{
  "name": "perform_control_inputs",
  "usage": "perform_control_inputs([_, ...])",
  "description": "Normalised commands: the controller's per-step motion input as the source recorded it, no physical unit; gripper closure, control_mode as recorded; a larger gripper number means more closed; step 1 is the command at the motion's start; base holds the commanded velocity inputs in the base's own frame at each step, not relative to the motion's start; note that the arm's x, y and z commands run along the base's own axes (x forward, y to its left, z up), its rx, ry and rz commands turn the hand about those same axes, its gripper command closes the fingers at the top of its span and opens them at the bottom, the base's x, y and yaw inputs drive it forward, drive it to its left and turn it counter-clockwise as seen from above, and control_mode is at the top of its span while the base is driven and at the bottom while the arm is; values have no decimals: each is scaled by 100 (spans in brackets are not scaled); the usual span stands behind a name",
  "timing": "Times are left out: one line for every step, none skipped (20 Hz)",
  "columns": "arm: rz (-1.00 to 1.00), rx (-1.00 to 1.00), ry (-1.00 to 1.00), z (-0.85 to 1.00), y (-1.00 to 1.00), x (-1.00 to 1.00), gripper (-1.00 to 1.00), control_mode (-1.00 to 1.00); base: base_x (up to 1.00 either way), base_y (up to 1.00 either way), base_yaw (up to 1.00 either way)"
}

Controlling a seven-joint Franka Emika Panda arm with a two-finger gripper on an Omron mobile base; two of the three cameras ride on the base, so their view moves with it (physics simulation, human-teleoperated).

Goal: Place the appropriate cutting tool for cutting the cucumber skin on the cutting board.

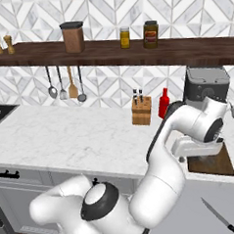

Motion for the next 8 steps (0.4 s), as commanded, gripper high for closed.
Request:
perform_control_inputs([-19, -2, -6, 0, 100, -100, -100, -100, 0, 0, 0])
perform_control_inputs([-20, -1, -5, 0, 94, -100, -100, -100, 0, 0, 0])
perform_control_inputs([-21, 0, -7, 1, 84, -100, -100, -100, 0, 0, 0])
perform_control_inputs([-22, -2, -9, 11, 79, -100, -100, -100, 0, 0, 0])
perform_control_inputs([-21, -3, -10, 27, 81, -100, -100, -100, 0, 0, 0])
perform_control_inputs([-19, -8, -7, 39, 93, -99, -100, -100, 0, 0, 0])
perform_control_inputs([-15, -13, -7, 51, 100, -85, -100, -100, 0, 0, 0])
perform_control_inputs([-13, -16, -10, 55, 100, -85, -100, -100, 0, 0, 0])
